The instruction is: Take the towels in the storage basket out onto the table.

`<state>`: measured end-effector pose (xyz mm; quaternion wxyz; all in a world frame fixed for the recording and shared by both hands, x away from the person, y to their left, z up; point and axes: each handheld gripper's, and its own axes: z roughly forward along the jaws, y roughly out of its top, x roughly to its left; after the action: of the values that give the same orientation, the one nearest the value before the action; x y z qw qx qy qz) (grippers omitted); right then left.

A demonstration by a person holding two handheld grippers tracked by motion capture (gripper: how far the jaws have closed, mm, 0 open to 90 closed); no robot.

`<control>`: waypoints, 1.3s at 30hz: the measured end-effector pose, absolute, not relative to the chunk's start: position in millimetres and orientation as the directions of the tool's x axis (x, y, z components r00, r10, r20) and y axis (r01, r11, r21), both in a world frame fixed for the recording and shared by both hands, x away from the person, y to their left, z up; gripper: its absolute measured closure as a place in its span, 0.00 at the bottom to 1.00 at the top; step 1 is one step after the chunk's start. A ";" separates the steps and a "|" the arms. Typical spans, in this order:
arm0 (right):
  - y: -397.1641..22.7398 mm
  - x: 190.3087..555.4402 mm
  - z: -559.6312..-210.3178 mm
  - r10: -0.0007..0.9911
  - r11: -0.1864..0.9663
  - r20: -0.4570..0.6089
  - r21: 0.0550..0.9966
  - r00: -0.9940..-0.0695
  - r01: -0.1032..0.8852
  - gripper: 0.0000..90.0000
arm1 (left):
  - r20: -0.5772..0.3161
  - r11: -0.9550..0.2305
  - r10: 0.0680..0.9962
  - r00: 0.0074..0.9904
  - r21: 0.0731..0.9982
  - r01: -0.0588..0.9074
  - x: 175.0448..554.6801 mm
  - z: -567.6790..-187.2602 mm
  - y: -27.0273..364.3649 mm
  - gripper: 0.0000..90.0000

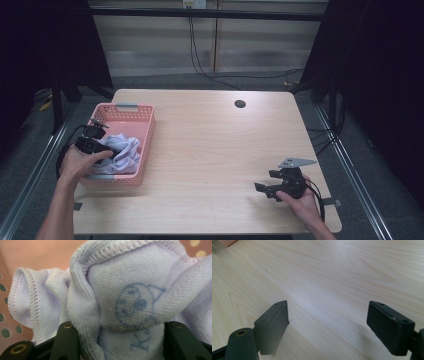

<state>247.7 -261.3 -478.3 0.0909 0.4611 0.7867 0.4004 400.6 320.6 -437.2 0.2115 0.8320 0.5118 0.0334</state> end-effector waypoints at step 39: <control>-264.4 245.4 -474.9 0.795 0.229 0.239 0.733 -0.557 0.641 0.21 | -0.223 -0.217 0.867 0.444 0.634 0.743 382.0 -359.3 349.6 0.55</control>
<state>245.4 -264.4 -474.9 0.0930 0.4613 0.7784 0.4156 382.0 349.6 -359.3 0.3488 0.7750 0.5194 0.0896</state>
